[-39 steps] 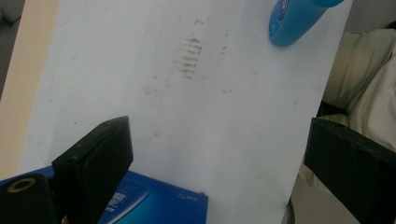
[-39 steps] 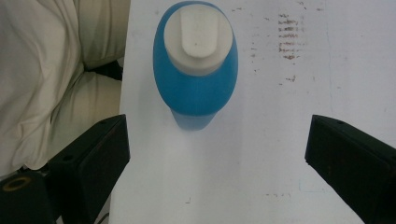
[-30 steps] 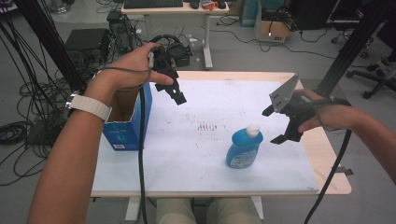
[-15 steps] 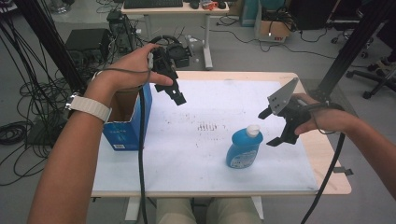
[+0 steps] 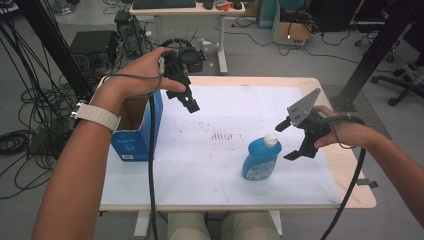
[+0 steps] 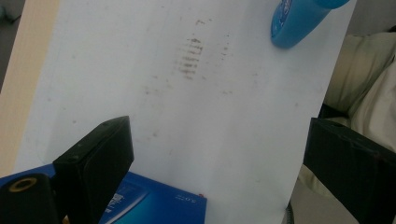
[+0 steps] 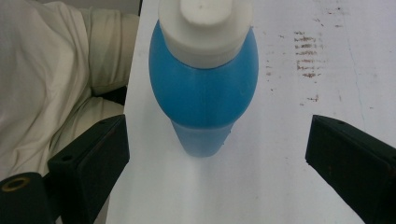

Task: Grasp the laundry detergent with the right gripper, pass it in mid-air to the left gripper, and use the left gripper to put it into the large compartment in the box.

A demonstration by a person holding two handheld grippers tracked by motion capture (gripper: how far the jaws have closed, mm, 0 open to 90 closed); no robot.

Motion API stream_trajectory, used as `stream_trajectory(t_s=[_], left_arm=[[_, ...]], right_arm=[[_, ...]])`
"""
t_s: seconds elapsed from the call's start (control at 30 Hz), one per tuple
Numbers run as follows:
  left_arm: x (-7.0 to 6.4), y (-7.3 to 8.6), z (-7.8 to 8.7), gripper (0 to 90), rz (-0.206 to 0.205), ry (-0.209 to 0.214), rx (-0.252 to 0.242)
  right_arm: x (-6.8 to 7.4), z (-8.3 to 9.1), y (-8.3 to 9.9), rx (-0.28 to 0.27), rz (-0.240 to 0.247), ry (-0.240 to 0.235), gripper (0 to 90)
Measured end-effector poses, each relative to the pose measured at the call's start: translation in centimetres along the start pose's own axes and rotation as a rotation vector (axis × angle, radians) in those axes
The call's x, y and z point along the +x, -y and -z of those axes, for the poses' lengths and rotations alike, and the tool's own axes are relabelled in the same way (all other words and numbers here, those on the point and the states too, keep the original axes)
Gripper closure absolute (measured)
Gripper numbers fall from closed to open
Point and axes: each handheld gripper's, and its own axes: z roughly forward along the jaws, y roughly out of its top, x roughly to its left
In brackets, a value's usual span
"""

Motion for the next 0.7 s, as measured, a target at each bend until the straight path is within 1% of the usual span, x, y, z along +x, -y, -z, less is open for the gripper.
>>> stream_trajectory(t_s=[0.3, 0.37, 0.4, 0.5, 0.6, 0.63, 0.67, 0.7], left_arm=[[0.0, -0.1, -0.1, 8.7, 0.004, -0.001, 0.001], [0.0, -0.2, -0.1, 8.7, 0.004, 0.000, 0.002], [0.0, -0.2, -0.1, 8.7, 0.004, 0.000, 0.002], [0.0, -0.3, -0.2, 8.7, 0.001, 0.000, 0.002], [0.1, -0.3, -0.2, 8.7, 0.001, -0.001, 0.002], [0.0, -0.3, -0.2, 8.7, 0.001, -0.001, 0.002], [0.0, -0.3, -0.2, 8.8, 0.001, -0.001, 0.001], [0.0, -0.3, -0.2, 8.8, 0.001, -0.002, 0.002]], right_arm=[[0.2, -0.8, 1.0, -0.036, -0.052, -0.010, 6.1], [0.3, -0.9, 1.2, -0.038, -0.071, -0.014, 6.1], [0.3, -1.0, 1.3, -0.045, -0.071, -0.016, 6.1], [0.4, -1.1, 1.5, -0.047, -0.096, -0.020, 6.1], [0.4, -1.3, 1.6, -0.056, -0.108, -0.024, 6.1], [0.4, -1.3, 1.7, -0.058, -0.107, -0.024, 6.1], [0.1, -1.5, 1.9, -0.078, -0.068, -0.024, 6.1], [0.1, -1.5, 1.9, -0.079, -0.070, -0.023, 6.1]])
